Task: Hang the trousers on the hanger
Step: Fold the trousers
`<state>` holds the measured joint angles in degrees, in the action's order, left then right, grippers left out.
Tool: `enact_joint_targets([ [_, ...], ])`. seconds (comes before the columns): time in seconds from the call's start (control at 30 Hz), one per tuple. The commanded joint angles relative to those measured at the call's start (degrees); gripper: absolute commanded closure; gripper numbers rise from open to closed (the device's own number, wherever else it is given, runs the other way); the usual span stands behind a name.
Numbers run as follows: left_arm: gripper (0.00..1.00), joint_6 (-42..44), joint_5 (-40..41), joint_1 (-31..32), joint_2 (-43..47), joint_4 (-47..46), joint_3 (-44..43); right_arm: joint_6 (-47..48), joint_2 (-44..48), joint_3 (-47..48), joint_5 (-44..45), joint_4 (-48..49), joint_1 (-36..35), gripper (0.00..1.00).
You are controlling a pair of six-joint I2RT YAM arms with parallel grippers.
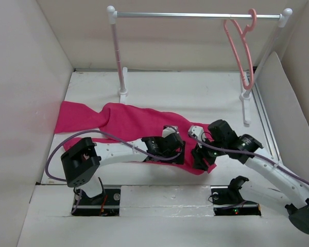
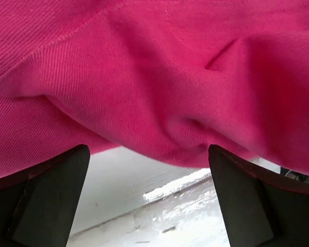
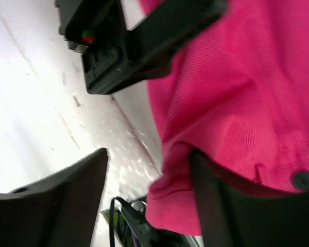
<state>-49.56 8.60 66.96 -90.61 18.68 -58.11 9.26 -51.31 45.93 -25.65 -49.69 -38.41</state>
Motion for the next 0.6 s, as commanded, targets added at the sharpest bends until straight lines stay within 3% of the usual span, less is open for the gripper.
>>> enact_joint_targets([
  [0.0,0.03,-3.43,-1.12,-1.38,-0.35,-7.15,1.5,2.77,-1.95,7.4,5.5,-5.59,2.19,0.28],
  [0.07,0.14,-2.65,0.09,-1.39,-1.93,-8.57,0.2,3.31,-0.64,11.19,9.11,-3.94,7.0,0.23],
  [0.1,0.25,-2.56,1.49,-1.39,-4.46,-7.53,-0.94,3.57,-0.29,11.81,9.91,-3.31,9.04,0.23],
  [0.13,0.72,-2.99,2.9,-1.39,-5.53,-3.69,-2.0,3.92,-0.28,12.68,10.7,-2.61,11.32,0.24],
  [0.17,0.93,-3.26,5.0,-1.39,-6.41,-1.73,-3.49,4.36,-0.28,12.43,11.93,-0.43,13.34,0.24],
  [0.2,1.0,-3.44,6.15,-1.91,-7.12,0.03,-3.59,4.71,-0.72,11.73,12.63,1.07,17.11,0.24],
  [0.43,1.0,-5.19,7.14,-1.92,3.58,4.25,6.85,0.15,-6.51,1.01,9.04,20.5,28.82,0.2],
  [0.57,1.0,-6.77,4.41,-1.92,7.9,4.62,13.09,-1.43,-12.81,-2.07,8.08,31.39,30.42,0.16],
])
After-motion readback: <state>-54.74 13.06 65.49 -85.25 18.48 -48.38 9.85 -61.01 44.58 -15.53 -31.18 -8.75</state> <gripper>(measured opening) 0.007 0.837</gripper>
